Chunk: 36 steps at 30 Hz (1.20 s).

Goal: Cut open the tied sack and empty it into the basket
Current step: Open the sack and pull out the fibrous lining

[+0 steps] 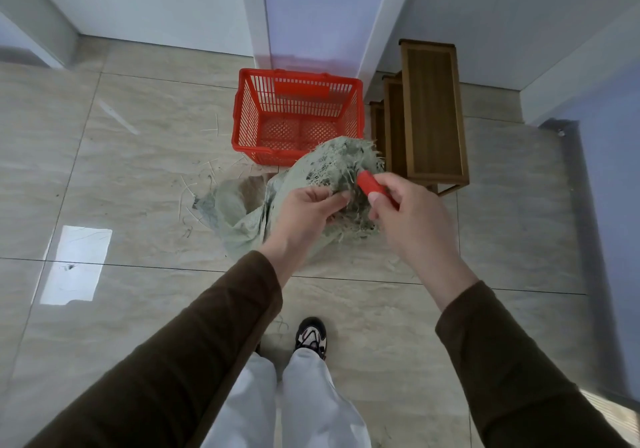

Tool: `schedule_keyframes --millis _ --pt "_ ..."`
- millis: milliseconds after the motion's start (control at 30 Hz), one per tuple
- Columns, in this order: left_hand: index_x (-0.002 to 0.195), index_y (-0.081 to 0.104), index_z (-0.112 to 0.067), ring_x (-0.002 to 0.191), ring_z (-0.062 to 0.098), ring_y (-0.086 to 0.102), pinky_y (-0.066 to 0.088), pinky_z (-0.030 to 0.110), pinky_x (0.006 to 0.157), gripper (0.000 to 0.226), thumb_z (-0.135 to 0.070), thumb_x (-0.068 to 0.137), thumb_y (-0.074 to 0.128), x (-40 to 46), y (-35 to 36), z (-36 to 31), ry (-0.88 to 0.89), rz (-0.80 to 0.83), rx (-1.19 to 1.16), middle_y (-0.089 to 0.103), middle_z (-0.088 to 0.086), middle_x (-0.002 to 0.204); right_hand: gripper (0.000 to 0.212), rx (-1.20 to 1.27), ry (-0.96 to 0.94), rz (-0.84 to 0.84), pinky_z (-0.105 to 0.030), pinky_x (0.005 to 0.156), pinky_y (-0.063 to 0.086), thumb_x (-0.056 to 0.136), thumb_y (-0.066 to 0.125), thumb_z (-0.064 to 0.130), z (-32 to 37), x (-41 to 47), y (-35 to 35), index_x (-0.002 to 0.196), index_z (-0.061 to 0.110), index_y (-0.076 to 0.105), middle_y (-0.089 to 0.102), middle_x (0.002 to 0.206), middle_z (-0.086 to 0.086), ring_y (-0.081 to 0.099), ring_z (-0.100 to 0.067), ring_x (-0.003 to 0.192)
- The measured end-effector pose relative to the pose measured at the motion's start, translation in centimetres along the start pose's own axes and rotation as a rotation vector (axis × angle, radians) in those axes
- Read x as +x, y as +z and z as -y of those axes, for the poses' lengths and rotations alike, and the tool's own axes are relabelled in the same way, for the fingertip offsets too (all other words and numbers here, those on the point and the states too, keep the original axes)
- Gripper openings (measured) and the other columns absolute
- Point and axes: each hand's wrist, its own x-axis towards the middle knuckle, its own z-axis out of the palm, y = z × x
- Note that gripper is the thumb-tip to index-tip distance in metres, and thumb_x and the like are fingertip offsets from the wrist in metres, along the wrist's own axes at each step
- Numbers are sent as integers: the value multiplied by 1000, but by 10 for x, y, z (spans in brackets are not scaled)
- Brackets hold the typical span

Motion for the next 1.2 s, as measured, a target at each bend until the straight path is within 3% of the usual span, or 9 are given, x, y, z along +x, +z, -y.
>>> schedule_keyframes --millis 100,300,367,500,667,867,1000,1133,1200 --pt "74 71 -15 61 8 58 47 20 62 27 -12 100 70 -8 6 7 67 -41 21 67 -3 68 26 342 65 31 -21 56 57 106 59 33 1 5 -2 131 37 63 75 76 11 69 -4 61" --pt "102 68 -5 87 25 68 58 44 85 16 -16 106 57 -2 3 -5 21 -91 -215 72 12 94 15 853 272 16 -20 52 54 107 58 24 0 2 -7 106 38 66 76 74 6 64 -6 58" --pt "105 66 -2 98 28 68 56 50 94 20 -21 106 60 -2 -1 -7 39 -31 -219 72 13 104 15 769 231 9 -18 52 53 107 58 24 -2 2 -6 107 38 64 76 75 7 64 -5 58" --pt "102 71 -19 86 17 78 63 31 72 10 -14 95 76 -1 -8 -4 51 25 -141 82 -1 97 13 601 155 -2 -15 52 51 107 57 27 -2 4 -6 117 31 65 75 76 4 64 -3 56" --pt "119 76 -7 117 44 71 52 63 106 30 -30 104 65 0 -8 -11 -22 -60 -260 79 17 118 12 19 76 254 -40 67 63 104 57 42 -9 -5 -15 107 33 64 72 82 8 70 -15 68" --pt "108 79 -14 101 25 76 60 44 95 24 -31 106 61 0 -4 -5 2 -42 -207 81 8 107 61 146 51 -56 -21 59 39 73 61 90 -2 -10 -7 98 37 47 54 81 16 54 -3 68" --pt "89 79 -16 79 13 76 60 26 71 25 -21 106 62 -6 -2 -1 75 3 -151 80 0 86 51 162 80 -16 -22 68 48 83 72 67 4 16 16 114 29 58 56 93 18 56 1 82" --pt "102 82 -13 100 24 78 62 39 86 20 -25 103 66 -7 -11 1 89 -149 -123 82 7 105 37 168 72 -20 -39 82 59 95 72 47 -5 22 25 123 23 67 67 94 12 65 -10 85" --pt "97 78 -14 81 20 76 63 34 68 21 -25 106 62 -3 -24 2 14 -257 -244 81 4 93 36 93 60 -20 -32 77 55 97 71 43 -13 21 24 128 25 65 64 92 14 64 -10 84"
